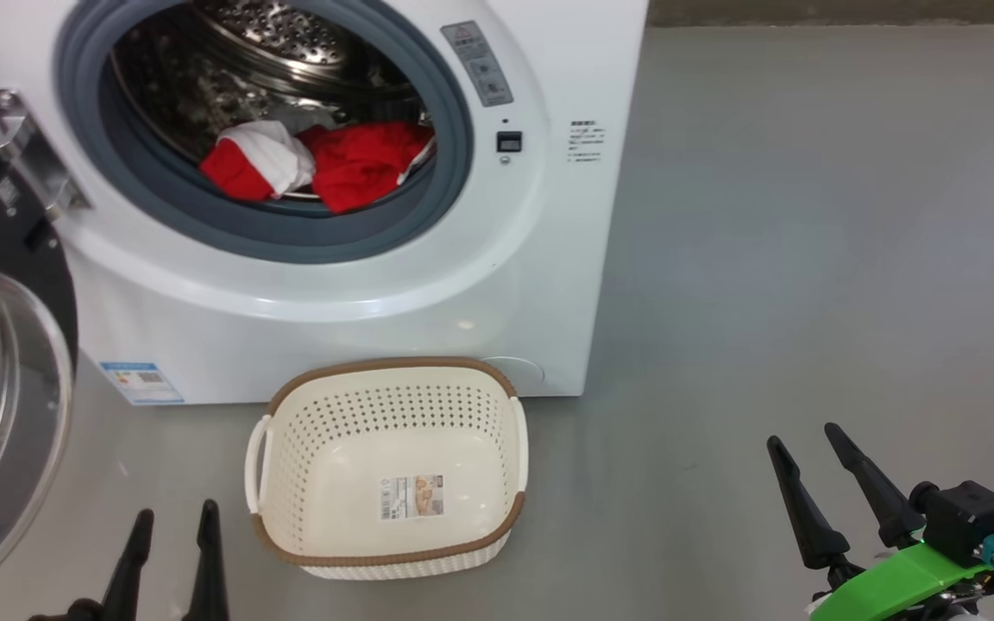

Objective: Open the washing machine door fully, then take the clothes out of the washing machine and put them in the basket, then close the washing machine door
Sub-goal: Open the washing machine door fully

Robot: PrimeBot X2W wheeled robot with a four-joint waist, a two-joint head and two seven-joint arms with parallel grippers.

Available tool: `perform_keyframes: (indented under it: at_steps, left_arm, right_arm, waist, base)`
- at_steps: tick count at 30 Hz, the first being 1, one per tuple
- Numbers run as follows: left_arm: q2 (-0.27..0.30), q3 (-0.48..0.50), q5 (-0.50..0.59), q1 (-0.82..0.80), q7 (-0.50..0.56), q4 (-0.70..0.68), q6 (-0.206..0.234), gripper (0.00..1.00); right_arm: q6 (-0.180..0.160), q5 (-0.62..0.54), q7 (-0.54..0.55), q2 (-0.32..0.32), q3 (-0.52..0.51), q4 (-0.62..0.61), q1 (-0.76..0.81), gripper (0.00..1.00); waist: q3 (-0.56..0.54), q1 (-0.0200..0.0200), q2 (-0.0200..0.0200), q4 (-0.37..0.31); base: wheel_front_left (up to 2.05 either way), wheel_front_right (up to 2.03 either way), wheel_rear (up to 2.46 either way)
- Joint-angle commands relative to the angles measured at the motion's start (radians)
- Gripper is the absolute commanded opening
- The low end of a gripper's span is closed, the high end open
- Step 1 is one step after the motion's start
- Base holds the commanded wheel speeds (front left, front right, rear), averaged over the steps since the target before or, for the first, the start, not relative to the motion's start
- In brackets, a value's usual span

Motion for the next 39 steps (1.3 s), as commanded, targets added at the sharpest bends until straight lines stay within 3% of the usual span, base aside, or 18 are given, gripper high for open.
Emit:
perform_keyframes:
  at_steps: [1, 17, 39]
  left_arm:
    - [0.019, 0.021, 0.001, 0.0, -0.005, -0.025, -0.005, 1.0]
    - [0.023, -0.062, -0.019, 0.027, -0.005, -0.031, -0.005, 1.0]
    - [0.022, -0.063, -0.009, 0.003, -0.005, -0.039, -0.005, 1.0]
  right_arm:
    - [0.005, 0.01, -0.009, -0.017, 0.007, -0.025, -0.001, 1.0]
    - [0.005, 0.007, -0.009, -0.029, -0.019, -0.033, 0.007, 1.0]
    - [0.005, 0.001, -0.009, -0.018, -0.042, -0.043, 0.009, 1.0]
  waist:
    - [-0.004, 0.0, 0.0, -0.034]
    - [-0.013, 0.0, 0.0, -0.119]
    - [0.005, 0.0, 0.0, -0.125]
  base:
    - [0.0, 0.0, 0.0]
    - [0.0, 0.0, 0.0]
    - [0.0, 0.0, 0.0]
